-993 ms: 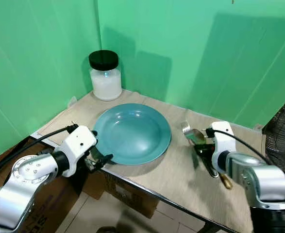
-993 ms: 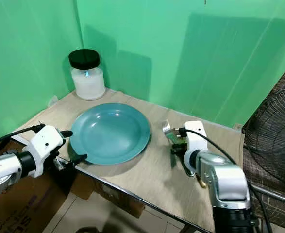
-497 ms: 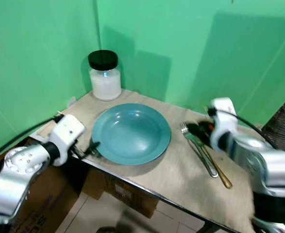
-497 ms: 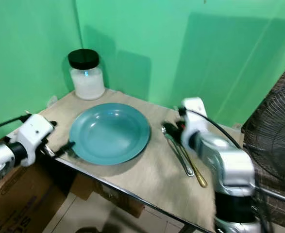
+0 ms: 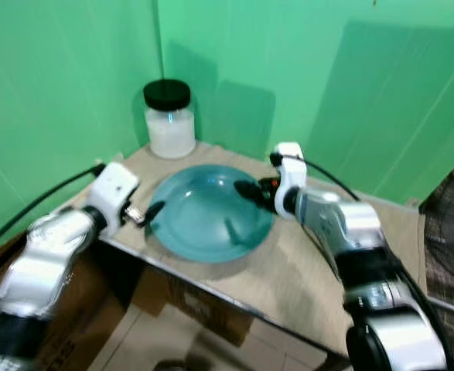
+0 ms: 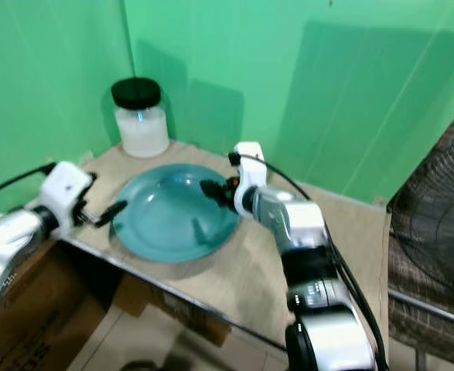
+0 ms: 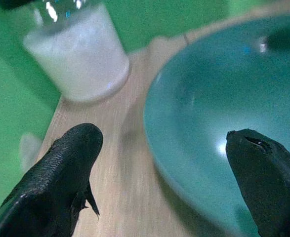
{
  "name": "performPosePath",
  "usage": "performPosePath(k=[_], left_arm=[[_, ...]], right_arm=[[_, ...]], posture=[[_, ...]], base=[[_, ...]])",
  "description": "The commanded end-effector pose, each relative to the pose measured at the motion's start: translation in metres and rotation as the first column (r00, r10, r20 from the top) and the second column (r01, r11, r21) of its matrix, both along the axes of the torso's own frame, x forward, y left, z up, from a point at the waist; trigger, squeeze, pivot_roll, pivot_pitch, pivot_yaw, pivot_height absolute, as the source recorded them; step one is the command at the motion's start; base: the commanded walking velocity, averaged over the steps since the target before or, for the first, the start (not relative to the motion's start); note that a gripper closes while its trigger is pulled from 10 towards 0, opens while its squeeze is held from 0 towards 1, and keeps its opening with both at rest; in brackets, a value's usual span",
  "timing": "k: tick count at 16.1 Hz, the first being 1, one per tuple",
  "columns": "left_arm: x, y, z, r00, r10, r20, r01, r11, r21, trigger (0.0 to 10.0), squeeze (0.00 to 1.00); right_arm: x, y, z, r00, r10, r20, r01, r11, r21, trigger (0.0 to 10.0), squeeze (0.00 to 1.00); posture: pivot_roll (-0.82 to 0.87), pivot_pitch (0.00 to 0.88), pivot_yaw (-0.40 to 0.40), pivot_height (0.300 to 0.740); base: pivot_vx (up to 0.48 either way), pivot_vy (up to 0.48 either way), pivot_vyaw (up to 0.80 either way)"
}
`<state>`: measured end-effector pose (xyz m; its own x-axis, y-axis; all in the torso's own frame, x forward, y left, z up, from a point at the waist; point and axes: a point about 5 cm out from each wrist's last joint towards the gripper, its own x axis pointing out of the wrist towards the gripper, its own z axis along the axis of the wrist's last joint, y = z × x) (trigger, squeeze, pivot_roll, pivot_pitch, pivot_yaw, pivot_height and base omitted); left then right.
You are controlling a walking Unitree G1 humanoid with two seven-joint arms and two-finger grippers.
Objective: Setting the table
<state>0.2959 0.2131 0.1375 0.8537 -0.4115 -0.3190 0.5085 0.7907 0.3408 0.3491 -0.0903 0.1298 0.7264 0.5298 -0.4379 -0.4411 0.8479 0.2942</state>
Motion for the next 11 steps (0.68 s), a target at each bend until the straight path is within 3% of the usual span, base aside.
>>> performPosePath(k=[1,3,4,7,9,10,11], left_arm=[[0.002,-0.004,-0.005,1.000,-0.016,0.001,0.016,1.000,0.011,10.0,0.00],[0.003,-0.017,-0.017,0.996,-0.081,-0.037,0.079,0.995,-0.054,10.0,0.00],[-0.001,-0.019,-0.036,0.985,-0.131,-0.116,0.131,0.991,-0.006,10.0,0.00],[-0.007,-0.013,-0.050,0.976,-0.136,-0.170,0.151,0.986,0.076,10.0,0.00],[-0.013,-0.009,-0.049,0.976,-0.136,-0.167,0.151,0.986,0.075,10.0,0.00],[-0.018,-0.004,-0.055,0.974,-0.133,-0.180,0.150,0.985,0.082,10.0,0.00],[-0.018,-0.004,-0.055,0.974,-0.134,-0.181,0.151,0.985,0.083,10.0,0.00]], right_arm=[[0.005,-0.007,-0.001,0.999,-0.035,0.017,0.035,0.999,-0.012,10.0,1.00],[0.011,-0.009,0.004,0.997,-0.043,0.063,0.043,0.999,0.001,10.0,1.00],[0.014,-0.011,0.004,0.993,-0.041,0.108,0.046,0.998,-0.048,10.0,1.00],[0.015,-0.017,-0.006,0.990,-0.077,0.116,0.089,0.991,-0.101,10.0,1.00],[0.013,-0.022,-0.016,0.995,-0.087,0.045,0.091,0.992,-0.084,10.0,0.86],[0.007,-0.018,-0.023,0.999,-0.016,-0.037,0.016,1.000,-0.018,10.0,0.00],[0.007,-0.017,-0.023,0.999,-0.007,-0.043,0.006,1.000,-0.011,10.0,0.00]], posture=[[0.19,0.000,-0.045,0.740],[0.18,0.000,-0.039,0.740],[0.16,0.000,-0.029,0.740],[0.16,0.000,-0.019,0.740],[0.16,0.000,-0.020,0.740],[0.17,0.000,-0.027,0.740],[0.17,0.000,-0.027,0.740]], base=[[0.000,0.000,0.00],[0.000,0.000,0.00],[0.000,0.000,0.00],[0.000,0.000,0.00],[0.000,0.000,0.00],[0.000,0.000,0.00],[0.000,0.000,0.00]])
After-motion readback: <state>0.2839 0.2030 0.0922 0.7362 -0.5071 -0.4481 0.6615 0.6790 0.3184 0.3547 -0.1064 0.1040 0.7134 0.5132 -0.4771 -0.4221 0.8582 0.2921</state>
